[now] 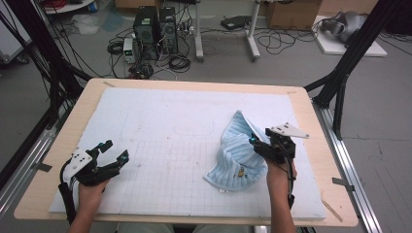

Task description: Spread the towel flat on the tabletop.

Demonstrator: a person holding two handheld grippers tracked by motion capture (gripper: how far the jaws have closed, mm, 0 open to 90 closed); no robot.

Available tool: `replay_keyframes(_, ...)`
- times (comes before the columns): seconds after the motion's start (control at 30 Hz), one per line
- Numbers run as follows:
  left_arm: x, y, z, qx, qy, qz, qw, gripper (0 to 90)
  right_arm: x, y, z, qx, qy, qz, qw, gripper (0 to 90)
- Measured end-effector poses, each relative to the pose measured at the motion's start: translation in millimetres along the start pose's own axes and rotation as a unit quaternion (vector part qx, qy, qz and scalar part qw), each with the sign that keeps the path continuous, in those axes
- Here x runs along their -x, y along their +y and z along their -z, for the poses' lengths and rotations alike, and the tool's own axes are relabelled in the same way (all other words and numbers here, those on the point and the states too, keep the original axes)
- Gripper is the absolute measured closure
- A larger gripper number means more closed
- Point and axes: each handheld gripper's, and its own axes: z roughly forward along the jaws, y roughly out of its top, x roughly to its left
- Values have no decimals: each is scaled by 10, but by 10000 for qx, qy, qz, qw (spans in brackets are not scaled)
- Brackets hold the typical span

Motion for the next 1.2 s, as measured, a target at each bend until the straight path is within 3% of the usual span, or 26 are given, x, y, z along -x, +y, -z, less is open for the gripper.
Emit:
replay_keyframes(0.03, -1, 0, -3, -3, 0, 9, 10000, 255, -8, 20, -64, -62, -22, -2, 10000, 423)
replay_keyframes(0.1, -1, 1, -4, -13, -10, 9, 10000, 255, -6, 31, -160, -240, -329, -2, 9992, 414)
replay_keyframes(0.13, -1, 1, -5, -14, -10, 7, 10000, 255, 25, 16, -263, -505, -586, 121, 9969, 423)
replay_keyframes(0.17, 0, 1, -5, -10, -6, 5, 10000, 255, 47, 2, -311, -674, -672, 128, 9954, 457)
replay_keyframes(0.23, 2, 0, -5, -6, -6, 13, 10000, 255, 110, -32, -382, -958, -510, -1, 9941, 685)
replay_keyframes(0.3, 2, 0, -5, -6, -3, 13, 10000, 255, 121, -45, -407, -1057, -293, 68, 9939, 840)
replay_keyframes(0.33, -1, 1, -4, -14, -2, 8, 10000, 255, 121, -45, -407, -1057, -293, 68, 9939, 840)
replay_keyframes(0.37, -3, 2, -6, -17, 10, 34, 10000, 255, 114, -25, -401, -883, 49, 30, 9961, 861)
replay_keyframes(0.43, -4, 2, -6, -23, 12, 26, 10000, 255, 117, -11, -382, -740, 114, -19, 9972, 861)
replay_keyframes(0.47, -3, 2, -6, -20, 5, 15, 10000, 255, 148, 7, -337, -722, -241, 40, 9971, 861)
replay_keyframes(0.53, 1, 1, -5, -22, 10, 4, 10000, 255, 224, -33, -299, -854, -707, 144, 9937, 862)
replay_keyframes(0.57, 1, 1, -5, -23, 10, 4, 10000, 255, 224, -33, -299, -854, -707, 144, 9937, 862)
replay_keyframes(0.6, 0, 1, -5, -21, 9, 9, 10000, 255, 264, -70, -274, -921, -887, 143, 9917, 861)
replay_keyframes(0.63, -3, 2, -5, -24, 3, 8, 10000, 255, 337, -150, -258, -1196, -1064, 134, 9870, 854)
replay_keyframes(0.67, -3, 1, -6, -22, 15, 24, 10000, 255, 362, -183, -253, -1301, -1164, 196, 9844, 827)
replay_keyframes(0.7, -3, 1, -5, -23, 17, 23, 10000, 255, 378, -200, -243, -1275, -1213, 180, 9842, 765)
replay_keyframes(0.77, -2, 2, -5, -26, 14, 11, 10000, 255, 366, -167, -216, -1006, -1077, 74, 9890, 654)
replay_keyframes(0.83, -1, 2, -6, -31, 21, 14, 10000, 255, 285, -74, -216, -670, -902, 143, 9936, 588)
replay_keyframes(0.87, -2, 2, -7, -25, 25, 26, 10000, 255, 285, -74, -216, -670, -902, 143, 9936, 588)
replay_keyframes(0.9, -1, 2, -8, -17, 26, 39, 10000, 255, 180, 49, -250, -398, -490, 218, 9978, 559)
replay_keyframes(0.93, -4, 4, -6, -30, 18, 4, 10000, 255, 124, 108, -288, -298, -212, 186, 9992, 533)
replay_keyframes(0.97, -4, 4, -6, -30, 18, 4, 10000, 255, 84, 148, -328, -266, -7, 181, 9995, 522)
replay_keyframes(1.07, -2, 2, -10, -21, 14, 51, 10000, 255, -120, 253, -567, -562, 545, 376, 9962, 506)
replay_keyframes(1.1, -3, 2, -9, -20, 11, 52, 10000, 255, -120, 253, -567, -562, 545, 376, 9962, 506)
replay_keyframes(1.2, -2, 2, -7, -37, -3, 31, 10000, 255, -273, 230, -850, -1075, 788, 513, 9898, 488)
